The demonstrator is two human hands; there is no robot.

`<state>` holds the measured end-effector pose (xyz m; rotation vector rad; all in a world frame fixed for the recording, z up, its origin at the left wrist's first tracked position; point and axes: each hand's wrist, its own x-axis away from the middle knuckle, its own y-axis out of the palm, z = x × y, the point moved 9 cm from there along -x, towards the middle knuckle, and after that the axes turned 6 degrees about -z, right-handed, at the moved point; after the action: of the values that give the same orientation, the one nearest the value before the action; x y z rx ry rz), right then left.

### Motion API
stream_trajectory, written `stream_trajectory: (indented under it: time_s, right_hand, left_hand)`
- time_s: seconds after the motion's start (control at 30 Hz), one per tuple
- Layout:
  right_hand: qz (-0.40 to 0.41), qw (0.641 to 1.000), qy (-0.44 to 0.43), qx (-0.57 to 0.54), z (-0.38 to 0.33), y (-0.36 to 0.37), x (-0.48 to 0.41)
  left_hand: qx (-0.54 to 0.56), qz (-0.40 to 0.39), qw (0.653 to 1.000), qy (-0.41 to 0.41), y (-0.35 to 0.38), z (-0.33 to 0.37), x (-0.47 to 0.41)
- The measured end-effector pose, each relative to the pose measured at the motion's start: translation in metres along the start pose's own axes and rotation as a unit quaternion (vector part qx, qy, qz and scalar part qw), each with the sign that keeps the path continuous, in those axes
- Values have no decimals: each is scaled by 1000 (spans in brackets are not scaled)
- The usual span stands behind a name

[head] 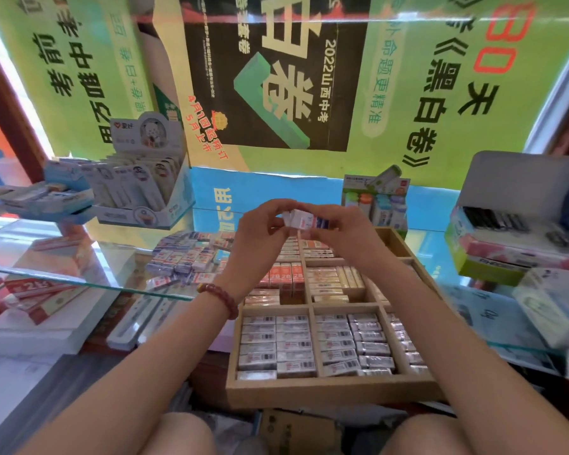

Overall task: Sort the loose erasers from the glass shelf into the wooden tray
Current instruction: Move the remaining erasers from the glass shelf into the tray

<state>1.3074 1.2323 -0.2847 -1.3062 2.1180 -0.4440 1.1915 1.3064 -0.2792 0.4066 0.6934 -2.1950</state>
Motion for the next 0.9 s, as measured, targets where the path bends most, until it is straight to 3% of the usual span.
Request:
stream_trajectory:
  time_s: [0.13,0.3,0.43,0.57,0.73,0.9]
  right_hand:
    - [-57,995,47,70,18,2,4]
    - [-116,988,96,27,27,8,10]
    - [-64,990,121,-17,40,2,13]
    - [30,987,118,106,48,-18,12]
    - [-39,963,142,224,61,-1,9]
    - [-104,935,136,312,60,19,4]
  left_hand:
    - [-38,-26,999,3,22,-8,-3]
    - [-23,-34,999,-20,38,-18,-4]
    - [-71,-38,996,-29,43,-22,-3]
    - [-131,-74,987,-60,54,-39,-5]
    - [-271,-94,952,-107,60,-62,-5]
    - [-270,-103,954,-82,63,-56,-4]
